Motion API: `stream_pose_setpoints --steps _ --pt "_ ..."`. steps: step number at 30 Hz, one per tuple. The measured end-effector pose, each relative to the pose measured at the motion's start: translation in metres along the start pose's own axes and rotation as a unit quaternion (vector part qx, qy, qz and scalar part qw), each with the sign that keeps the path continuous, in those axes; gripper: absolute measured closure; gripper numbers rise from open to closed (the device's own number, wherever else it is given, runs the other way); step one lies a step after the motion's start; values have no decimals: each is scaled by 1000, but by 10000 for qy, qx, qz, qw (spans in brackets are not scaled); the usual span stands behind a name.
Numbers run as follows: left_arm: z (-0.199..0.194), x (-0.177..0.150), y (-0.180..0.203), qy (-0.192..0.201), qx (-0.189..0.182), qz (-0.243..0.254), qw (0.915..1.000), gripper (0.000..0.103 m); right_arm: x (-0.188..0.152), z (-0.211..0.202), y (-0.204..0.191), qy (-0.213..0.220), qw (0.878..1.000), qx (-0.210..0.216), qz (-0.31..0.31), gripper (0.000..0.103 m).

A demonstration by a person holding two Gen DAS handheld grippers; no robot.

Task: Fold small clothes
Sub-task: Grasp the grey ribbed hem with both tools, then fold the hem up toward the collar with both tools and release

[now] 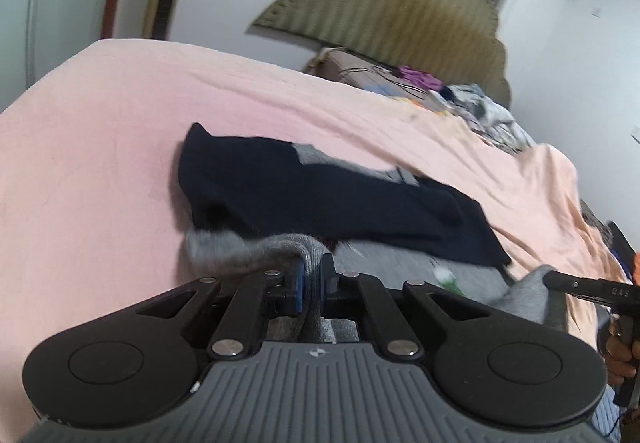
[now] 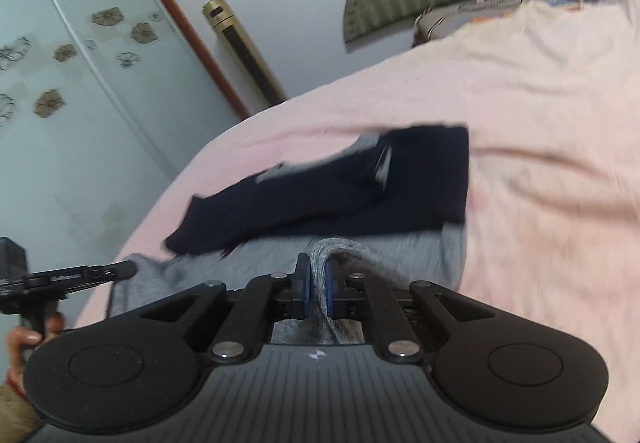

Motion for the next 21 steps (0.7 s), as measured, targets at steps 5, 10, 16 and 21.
stream_pose_setpoints --steps 5,10,16,21 --pt "36 6 -1 -52 544 91 9985 95 12 33 24 -151 9943 -947 -466 94" --pt "48 1 -12 -103 880 206 9959 69 -4 41 48 -363 9911 -1278 -124 89" --pt "19 -9 -22 403 1425 294 9885 9 -26 16 37 -456 9829 -1684 -587 64" --pt "-1 -39 -20 263 1476 298 9882 3 -35 6 26 -374 9789 -1903 -647 51"
Point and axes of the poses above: each gripper's, at about its wrist camera, not at the fingertips, and z roughly the way its jaws point, y to its right, x to its top, the point moved 7 cm from there along z, roughly the way its jaws point, and after that the axes turned 14 degrees about x, right-handed, at the moved point
